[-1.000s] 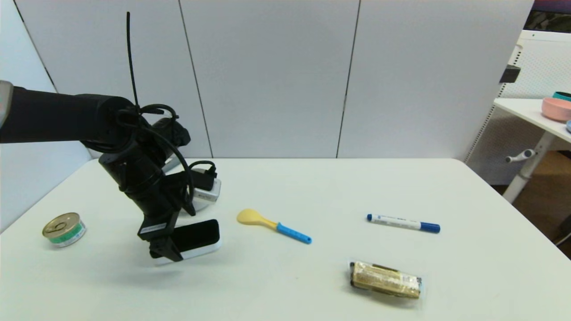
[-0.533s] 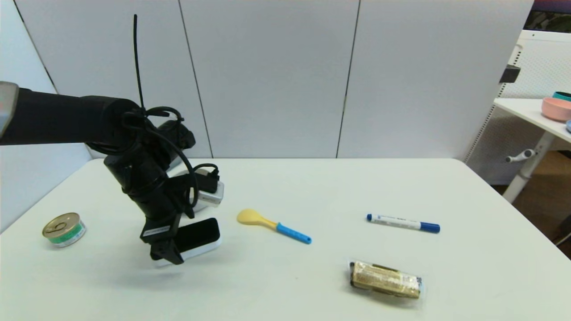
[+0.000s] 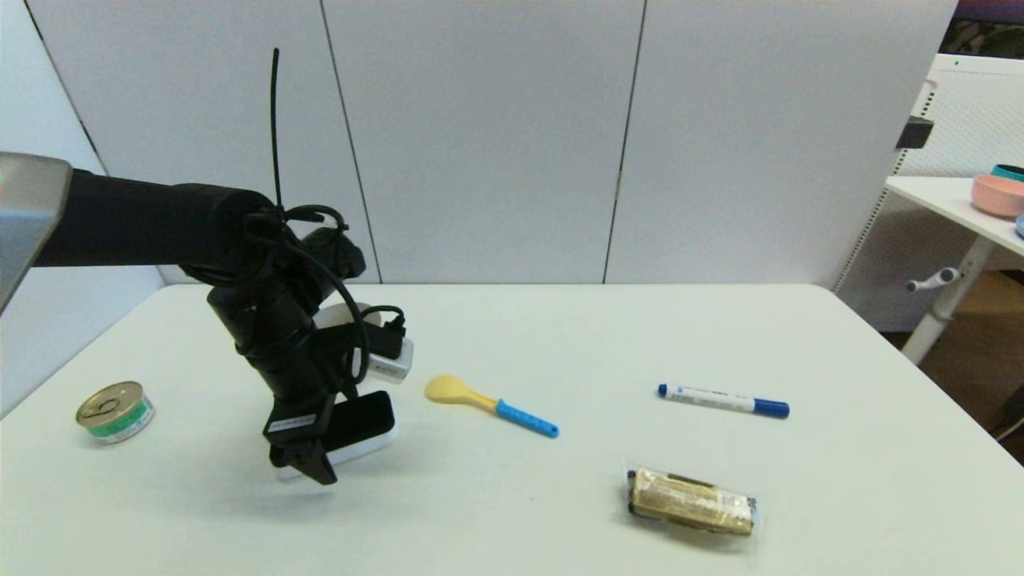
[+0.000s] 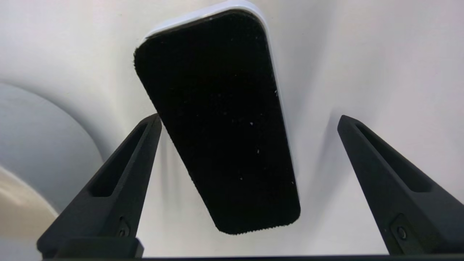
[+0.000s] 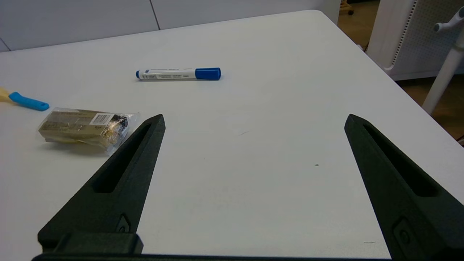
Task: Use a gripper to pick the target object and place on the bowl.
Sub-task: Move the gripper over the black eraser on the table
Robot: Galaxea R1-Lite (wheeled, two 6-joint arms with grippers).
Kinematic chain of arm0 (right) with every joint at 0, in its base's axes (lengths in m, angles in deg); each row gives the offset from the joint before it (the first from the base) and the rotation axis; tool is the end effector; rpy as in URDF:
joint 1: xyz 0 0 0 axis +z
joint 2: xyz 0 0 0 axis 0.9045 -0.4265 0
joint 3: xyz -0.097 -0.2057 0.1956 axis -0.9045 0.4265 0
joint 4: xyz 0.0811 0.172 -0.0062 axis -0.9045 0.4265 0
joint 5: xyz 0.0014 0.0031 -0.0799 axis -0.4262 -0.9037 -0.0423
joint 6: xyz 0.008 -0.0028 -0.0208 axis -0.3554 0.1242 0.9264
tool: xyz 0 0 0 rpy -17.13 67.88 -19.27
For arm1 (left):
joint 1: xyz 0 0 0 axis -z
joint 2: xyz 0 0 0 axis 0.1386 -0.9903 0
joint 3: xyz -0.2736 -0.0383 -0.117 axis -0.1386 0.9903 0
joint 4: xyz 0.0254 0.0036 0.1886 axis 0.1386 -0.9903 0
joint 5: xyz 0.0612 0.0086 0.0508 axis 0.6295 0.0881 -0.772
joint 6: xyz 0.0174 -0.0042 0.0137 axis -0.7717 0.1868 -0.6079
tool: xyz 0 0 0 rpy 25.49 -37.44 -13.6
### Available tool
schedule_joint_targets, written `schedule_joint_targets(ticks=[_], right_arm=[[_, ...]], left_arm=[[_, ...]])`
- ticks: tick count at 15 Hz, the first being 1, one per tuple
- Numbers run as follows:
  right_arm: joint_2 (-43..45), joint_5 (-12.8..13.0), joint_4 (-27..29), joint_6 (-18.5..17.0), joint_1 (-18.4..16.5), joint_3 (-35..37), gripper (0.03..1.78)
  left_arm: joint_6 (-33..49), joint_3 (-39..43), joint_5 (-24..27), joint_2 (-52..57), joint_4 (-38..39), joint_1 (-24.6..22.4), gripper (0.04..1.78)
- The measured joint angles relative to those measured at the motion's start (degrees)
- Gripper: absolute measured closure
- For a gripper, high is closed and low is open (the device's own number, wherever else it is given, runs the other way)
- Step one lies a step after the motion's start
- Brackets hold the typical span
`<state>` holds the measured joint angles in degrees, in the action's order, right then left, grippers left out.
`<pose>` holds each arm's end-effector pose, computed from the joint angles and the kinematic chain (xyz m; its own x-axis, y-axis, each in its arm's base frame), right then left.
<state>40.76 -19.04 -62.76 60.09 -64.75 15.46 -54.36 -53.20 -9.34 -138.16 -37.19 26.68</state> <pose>-0.0230 -0.0011 0.0762 0.9986 -0.0514 0.0085 0.0502 0.9926 0.1107 0.3124 -0.1089 0.1609 0.0770 -0.1663 -0.9831 0.9945 0.0831 0.0638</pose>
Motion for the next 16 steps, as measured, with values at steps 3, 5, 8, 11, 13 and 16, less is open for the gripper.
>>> schedule_joint_targets(ticks=[3,5,8,11,13,16], right_arm=[[0.0,0.0,0.0,0.0,0.0,0.0,0.10],[0.0,0.0,0.0,0.0,0.0,0.0,0.10],[0.0,0.0,0.0,0.0,0.0,0.0,0.10],[0.0,0.0,0.0,0.0,0.0,0.0,0.10],[0.0,0.0,0.0,0.0,0.0,0.0,0.10],[0.0,0.0,0.0,0.0,0.0,0.0,0.10]], left_arm=[[0.0,-0.1,-0.1,-0.7,0.1,0.1,0.11],[0.0,-0.5,-1.3,-1.0,0.3,0.1,0.11],[0.0,-0.7,-2.6,-1.2,0.8,0.1,0.11],[0.2,-0.7,-2.5,-1.7,1.0,0.0,0.11],[0.2,-0.7,-2.5,-2.0,1.0,0.1,0.11],[0.2,-0.6,-2.5,-2.6,1.4,0.0,0.48]])
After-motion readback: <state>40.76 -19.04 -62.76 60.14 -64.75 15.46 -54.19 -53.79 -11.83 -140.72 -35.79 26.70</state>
